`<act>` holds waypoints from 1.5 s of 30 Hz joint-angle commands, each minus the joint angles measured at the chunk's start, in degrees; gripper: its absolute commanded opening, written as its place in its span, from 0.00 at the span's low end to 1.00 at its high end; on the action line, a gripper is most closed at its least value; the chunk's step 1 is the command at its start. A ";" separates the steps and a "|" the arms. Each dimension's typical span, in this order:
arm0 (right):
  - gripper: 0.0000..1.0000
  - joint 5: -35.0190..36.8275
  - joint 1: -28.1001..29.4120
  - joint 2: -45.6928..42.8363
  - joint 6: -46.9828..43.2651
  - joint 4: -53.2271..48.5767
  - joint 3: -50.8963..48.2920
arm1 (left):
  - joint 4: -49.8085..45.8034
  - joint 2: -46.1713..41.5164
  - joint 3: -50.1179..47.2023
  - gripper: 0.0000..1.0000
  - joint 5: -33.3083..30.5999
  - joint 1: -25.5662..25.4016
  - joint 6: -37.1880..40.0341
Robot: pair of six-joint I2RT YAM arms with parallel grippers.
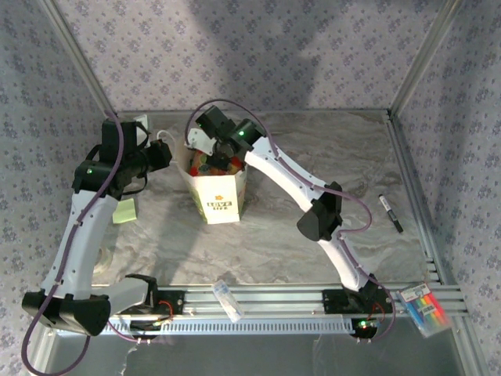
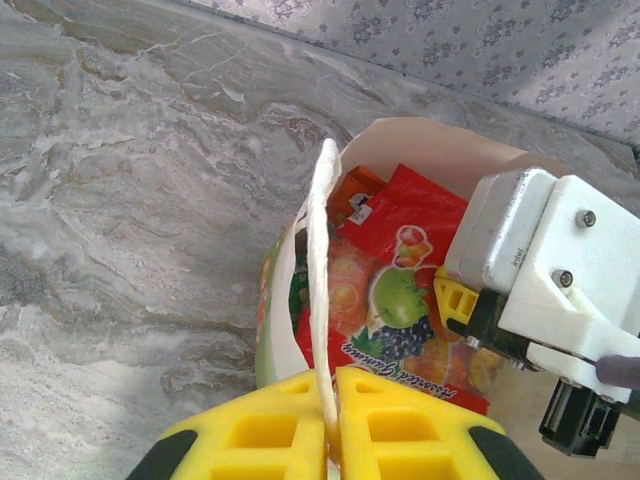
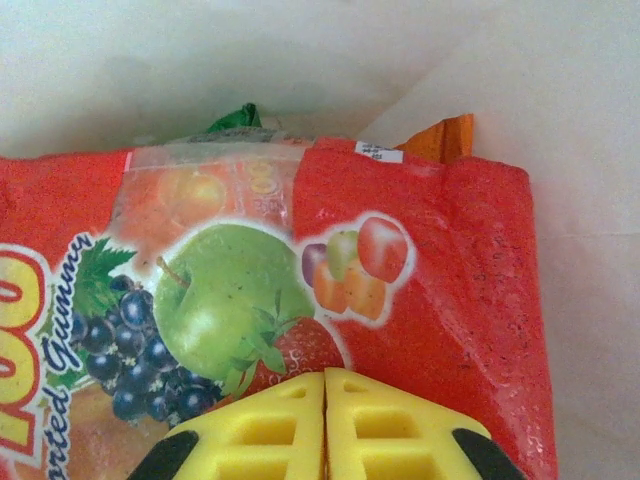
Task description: Place the snacks into the paper bag
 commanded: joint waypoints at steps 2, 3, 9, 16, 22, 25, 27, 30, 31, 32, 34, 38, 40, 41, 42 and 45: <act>0.10 -0.38 0.23 1.37 3.60 3.02 3.32 | 0.35 -0.17 0.50 0.10 0.93 0.30 0.06; 0.10 -0.39 0.28 1.00 3.95 3.03 3.61 | 0.36 -0.19 0.50 0.10 0.96 0.30 0.06; 0.16 -0.36 1.32 -3.96 5.68 2.94 3.38 | 0.44 -0.19 0.60 0.10 0.96 0.30 -0.03; 0.36 -0.64 1.19 -13.08 10.49 3.52 -0.62 | 0.56 -0.28 0.93 0.10 0.61 0.30 0.36; 0.44 -1.80 0.74 -25.82 12.90 9.50 -12.98 | 1.14 0.72 1.56 0.10 0.30 0.31 0.93; 0.50 -1.28 -0.41 -33.19 13.41 13.98 -20.89 | 1.41 1.52 2.40 0.10 0.42 0.30 0.78; 0.56 0.22 -1.50 -37.89 13.96 16.49 -26.48 | 1.45 2.20 3.50 0.11 1.39 0.30 0.35; 0.62 2.56 -3.34 -43.99 14.86 19.16 -33.60 | 3.88 2.51 3.40 0.13 4.06 -0.04 -0.17; 0.64 3.08 -3.98 -45.67 15.21 19.95 -35.86 | 5.05 2.52 2.95 0.13 4.57 -0.20 -0.58; 0.66 3.87 -4.89 -47.60 15.55 20.96 -38.19 | 6.18 2.53 2.67 0.14 5.22 -0.44 -1.10; 0.68 5.03 -6.76 -51.33 16.81 22.42 -42.86 | 7.55 2.84 2.83 0.15 6.08 -1.02 -1.93; 0.73 5.81 -12.04 -57.29 20.52 24.48 -51.63 | 7.92 4.15 4.77 0.22 5.29 -3.15 -2.27; 0.73 6.52 -14.27 -60.12 22.34 26.40 -56.65 | 7.40 4.38 5.82 0.26 3.68 -3.90 -2.06; 0.74 6.64 -15.39 -61.59 23.29 27.66 -59.33 | 7.05 4.38 6.39 0.28 2.80 -4.14 -1.89; 0.74 6.56 -16.51 -63.05 24.34 29.39 -62.13 | 6.73 4.32 7.01 0.30 2.11 -4.18 -1.71; 0.75 6.00 -19.75 -65.80 26.78 30.62 -67.25 | 4.96 4.71 10.12 0.32 -0.04 -4.18 -1.22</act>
